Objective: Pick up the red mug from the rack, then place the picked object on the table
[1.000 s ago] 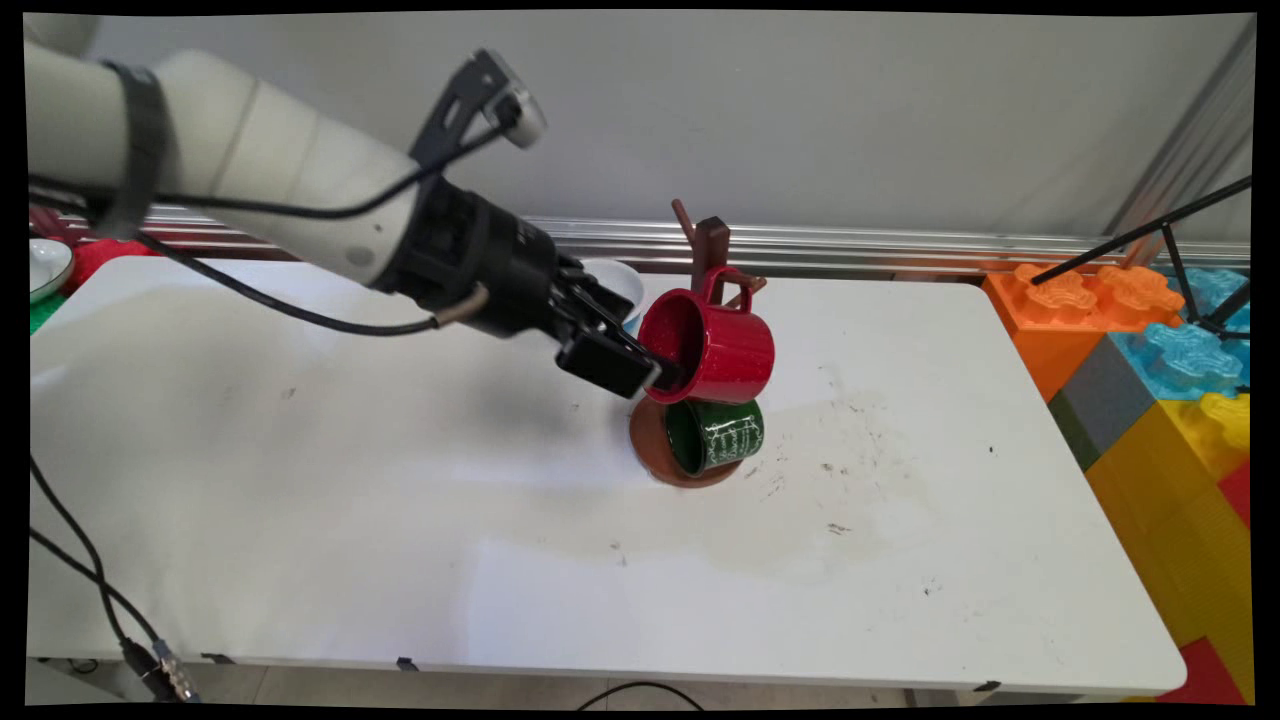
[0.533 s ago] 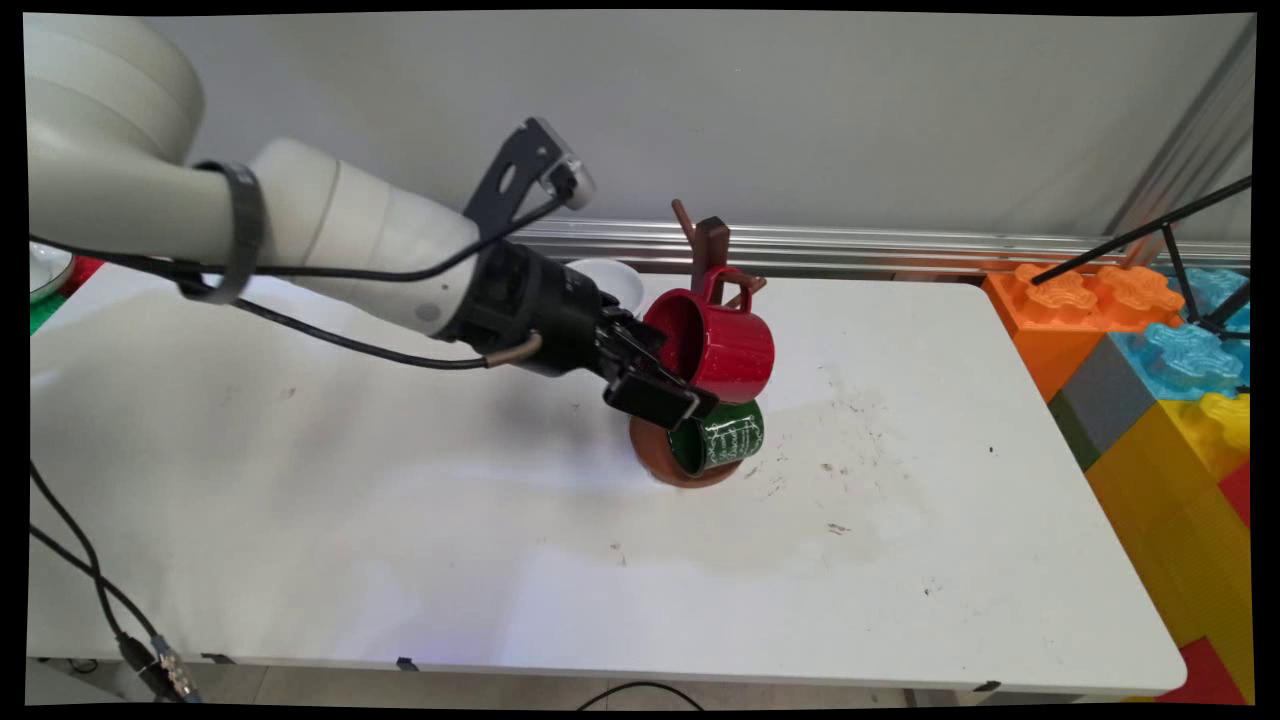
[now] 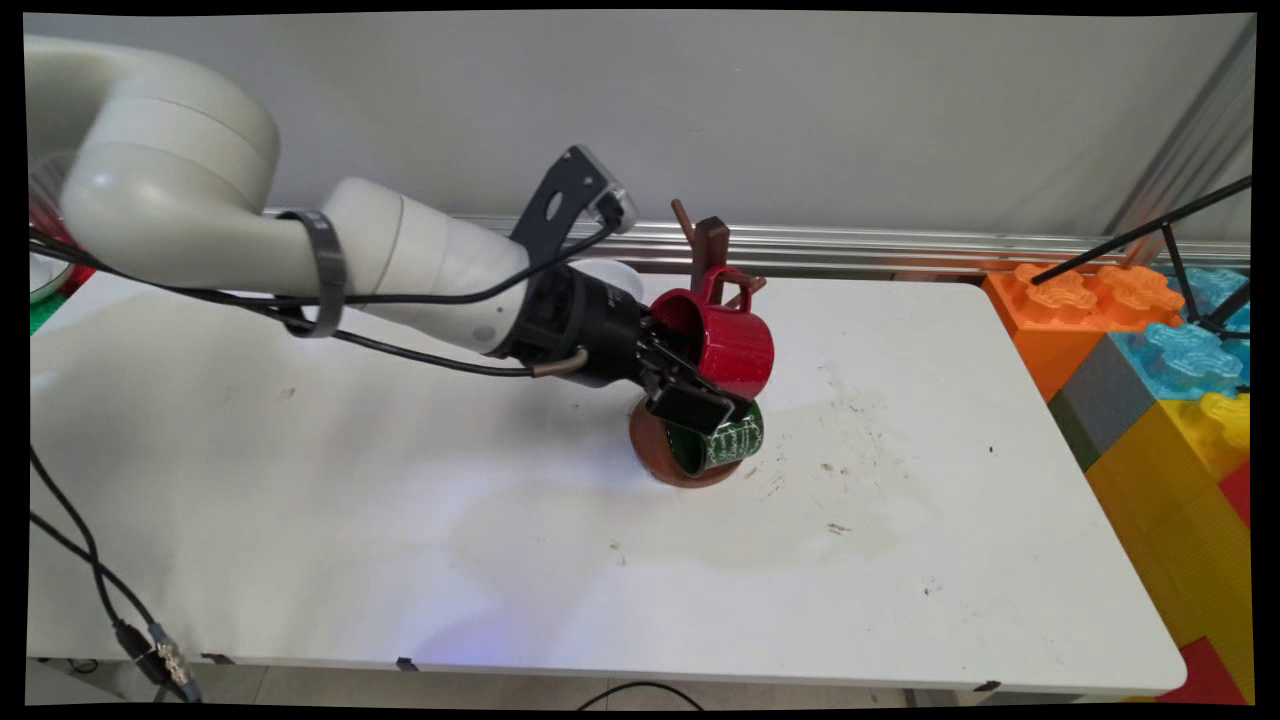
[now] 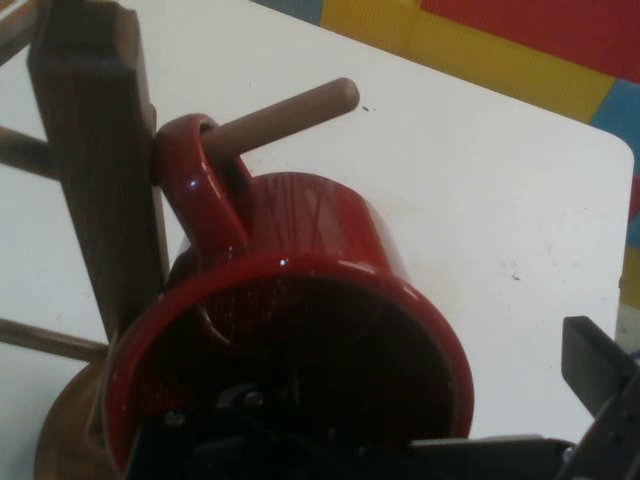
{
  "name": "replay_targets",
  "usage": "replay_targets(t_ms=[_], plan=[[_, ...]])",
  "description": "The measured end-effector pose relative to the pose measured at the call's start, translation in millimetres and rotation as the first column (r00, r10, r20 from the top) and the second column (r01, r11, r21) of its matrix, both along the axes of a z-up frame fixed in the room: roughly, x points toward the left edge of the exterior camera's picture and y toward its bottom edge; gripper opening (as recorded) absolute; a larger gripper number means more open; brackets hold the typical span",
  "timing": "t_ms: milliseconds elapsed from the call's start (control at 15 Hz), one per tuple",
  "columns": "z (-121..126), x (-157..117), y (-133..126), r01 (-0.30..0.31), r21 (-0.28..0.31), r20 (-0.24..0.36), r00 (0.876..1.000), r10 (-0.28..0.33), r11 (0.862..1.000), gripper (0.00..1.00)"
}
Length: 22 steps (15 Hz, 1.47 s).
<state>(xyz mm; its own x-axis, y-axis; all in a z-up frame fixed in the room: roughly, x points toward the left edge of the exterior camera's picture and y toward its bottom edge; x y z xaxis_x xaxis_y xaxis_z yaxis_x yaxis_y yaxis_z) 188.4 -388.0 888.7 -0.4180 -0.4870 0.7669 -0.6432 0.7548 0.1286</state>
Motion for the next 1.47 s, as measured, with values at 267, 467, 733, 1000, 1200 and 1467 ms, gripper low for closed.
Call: replay_targets(t_ms=[267,467,733,1000,1200,1467], plan=[[-9,-7,-5,0.004,-0.008,-0.007,1.000,-0.004,1.000,1.00],[-12,-10,-7,0.007,-0.012,-0.010,1.000,-0.007,1.000,1.00],[-16,-13,-8,0.010,-0.018,-0.015,1.000,-0.010,1.000,0.00],[-15,-15,-7,0.016,-0.022,-0.020,1.000,-0.016,1.000,0.00],[-12,-16,-6,0.019,-0.024,-0.024,1.000,-0.019,1.000,0.00],[1,-17,3,0.030,-0.033,-0.039,0.999,-0.031,0.999,0.00]])
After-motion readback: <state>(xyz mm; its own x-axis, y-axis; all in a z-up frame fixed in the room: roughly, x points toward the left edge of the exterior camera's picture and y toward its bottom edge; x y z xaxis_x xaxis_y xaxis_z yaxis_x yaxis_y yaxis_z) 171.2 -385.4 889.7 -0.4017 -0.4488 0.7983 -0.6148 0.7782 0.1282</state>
